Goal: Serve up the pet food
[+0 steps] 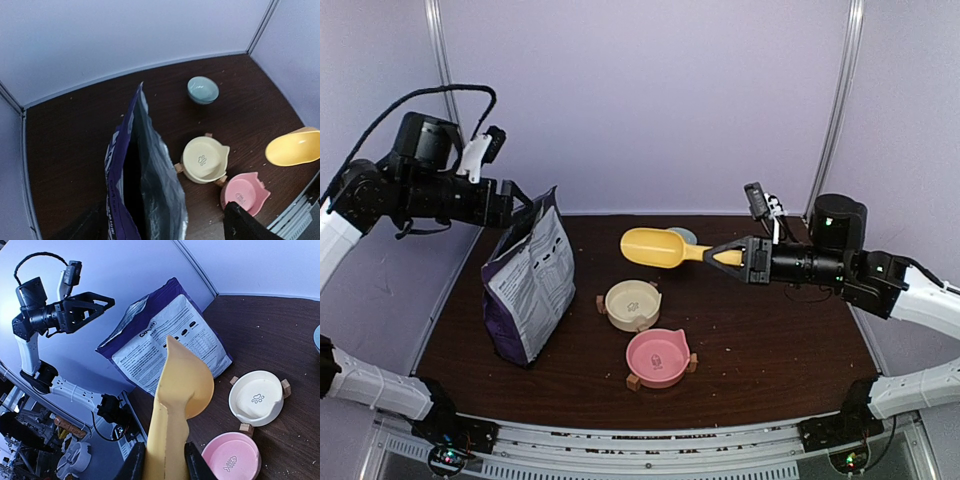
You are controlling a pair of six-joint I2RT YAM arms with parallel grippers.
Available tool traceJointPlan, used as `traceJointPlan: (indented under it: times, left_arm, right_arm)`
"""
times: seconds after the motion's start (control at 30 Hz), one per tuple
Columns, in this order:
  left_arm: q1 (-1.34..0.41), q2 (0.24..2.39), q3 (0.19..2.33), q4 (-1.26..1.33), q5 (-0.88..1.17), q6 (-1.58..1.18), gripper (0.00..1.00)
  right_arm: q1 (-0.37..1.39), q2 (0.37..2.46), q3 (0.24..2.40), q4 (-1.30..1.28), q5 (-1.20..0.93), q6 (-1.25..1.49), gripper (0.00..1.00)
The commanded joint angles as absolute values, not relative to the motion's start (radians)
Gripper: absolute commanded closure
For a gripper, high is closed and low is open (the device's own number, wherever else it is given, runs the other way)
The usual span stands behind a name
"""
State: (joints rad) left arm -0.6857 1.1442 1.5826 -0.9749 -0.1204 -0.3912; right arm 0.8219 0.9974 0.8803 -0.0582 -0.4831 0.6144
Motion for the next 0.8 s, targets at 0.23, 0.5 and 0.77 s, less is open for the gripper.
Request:
traceJointPlan:
  times: [0.23, 0.5, 0.77]
  left_arm:
    - [-0.646, 1.304, 1.620, -1.112, -0.283, -0.283, 0.32]
    - [-0.641, 1.303, 1.633, -1.085, -0.298, -0.268, 0.44]
    - [-0.609, 1.329, 1.611, -1.087, -0.270, -0.244, 0.58]
  right_arm:
    - [0.833, 0.934, 0.858, -0.064, -0.427, 0.598, 0.87]
    - [0.836, 0.925, 0.826, -0.045, -0.423, 0.612, 0.87]
    - [0.836, 0.937, 0.832, -0.049, -0.425, 0.605, 0.86]
